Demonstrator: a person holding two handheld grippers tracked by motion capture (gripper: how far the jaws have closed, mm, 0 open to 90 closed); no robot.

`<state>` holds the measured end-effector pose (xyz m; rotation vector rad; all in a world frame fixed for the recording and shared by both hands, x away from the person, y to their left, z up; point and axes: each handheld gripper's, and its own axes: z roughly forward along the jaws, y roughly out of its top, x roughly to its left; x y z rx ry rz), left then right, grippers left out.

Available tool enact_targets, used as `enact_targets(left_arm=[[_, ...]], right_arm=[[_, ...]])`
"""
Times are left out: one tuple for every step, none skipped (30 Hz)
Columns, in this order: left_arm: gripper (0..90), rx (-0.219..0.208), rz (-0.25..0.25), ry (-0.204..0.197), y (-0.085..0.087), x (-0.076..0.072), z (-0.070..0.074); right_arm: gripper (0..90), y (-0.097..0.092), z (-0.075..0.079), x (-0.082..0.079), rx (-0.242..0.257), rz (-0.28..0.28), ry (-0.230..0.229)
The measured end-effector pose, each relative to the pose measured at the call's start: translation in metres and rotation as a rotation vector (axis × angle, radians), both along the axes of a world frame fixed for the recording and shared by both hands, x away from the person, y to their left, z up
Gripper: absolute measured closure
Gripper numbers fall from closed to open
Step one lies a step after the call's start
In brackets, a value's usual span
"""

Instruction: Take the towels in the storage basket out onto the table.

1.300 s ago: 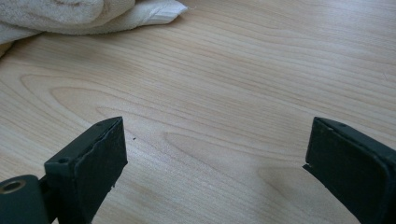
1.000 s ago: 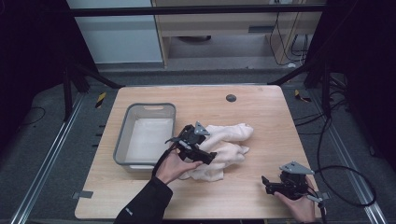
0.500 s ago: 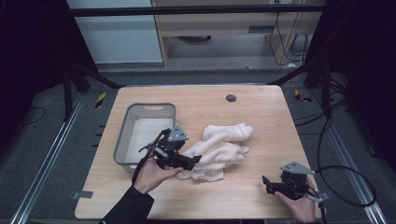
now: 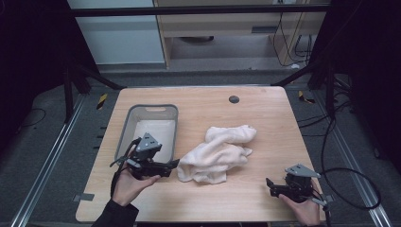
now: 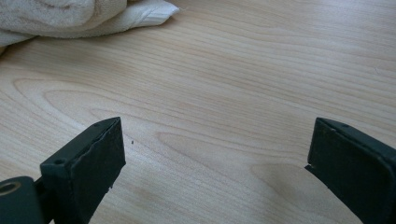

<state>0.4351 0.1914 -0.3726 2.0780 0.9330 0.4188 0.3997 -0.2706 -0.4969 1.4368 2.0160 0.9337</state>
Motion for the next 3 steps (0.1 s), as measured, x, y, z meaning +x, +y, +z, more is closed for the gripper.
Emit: enact_targets(left_arm=[[17.1,-0.007,0.009,0.002,0.004,0.000,-0.001],[17.1,-0.013,0.022,0.001,0.010,-0.001,-0.001],[17.0,-0.016,0.035,-0.004,0.015,-0.002,-0.002]], right_arm=[[3.7,0.000,0.000,0.000,-0.002,0.001,-0.001],[3.7,0.000,0.000,0.000,-0.002,0.000,0.000],[3.7,0.000,0.000,0.000,0.001,0.000,-0.001]])
